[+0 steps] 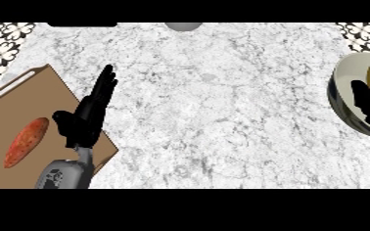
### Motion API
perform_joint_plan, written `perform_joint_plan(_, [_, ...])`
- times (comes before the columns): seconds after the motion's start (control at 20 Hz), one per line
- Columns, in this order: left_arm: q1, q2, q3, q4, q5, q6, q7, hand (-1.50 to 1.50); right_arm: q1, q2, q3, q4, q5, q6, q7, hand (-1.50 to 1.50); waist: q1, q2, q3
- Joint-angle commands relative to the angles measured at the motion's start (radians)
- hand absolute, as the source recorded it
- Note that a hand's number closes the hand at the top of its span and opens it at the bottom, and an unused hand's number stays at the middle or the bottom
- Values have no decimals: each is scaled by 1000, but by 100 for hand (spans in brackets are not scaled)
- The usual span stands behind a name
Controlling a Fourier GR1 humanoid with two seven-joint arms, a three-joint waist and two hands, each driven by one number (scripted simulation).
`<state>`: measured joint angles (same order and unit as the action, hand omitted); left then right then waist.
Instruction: Pick the lemon from the placemat and place it in the bowl
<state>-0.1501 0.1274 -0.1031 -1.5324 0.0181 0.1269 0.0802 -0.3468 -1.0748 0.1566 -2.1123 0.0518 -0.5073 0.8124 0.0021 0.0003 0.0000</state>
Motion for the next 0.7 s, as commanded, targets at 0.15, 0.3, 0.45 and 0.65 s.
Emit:
perform_joint_plan(0.15, [-39, -15, 2, 29, -9, -4, 3, 0, -49, -16, -33, 297, 39, 154, -115, 150, 10, 5, 0])
perform_joint_plan(0.3, [-21, -15, 12, 45, -17, 2, -36, 0, 43, -64, -44, 310, 92, 190, -153, 150, -6, 1, 0])
perform_joint_plan(0.45, [-42, -18, -8, -1, -16, -10, 20, 0, -46, -3, -35, 562, 119, 223, -305, 150, 21, 6, 0])
perform_joint_plan(0.65, [-16, -27, -1, 9, -19, -5, 5, 0, 35, 80, -82, 725, 142, 173, -493, 150, 8, 3, 1])
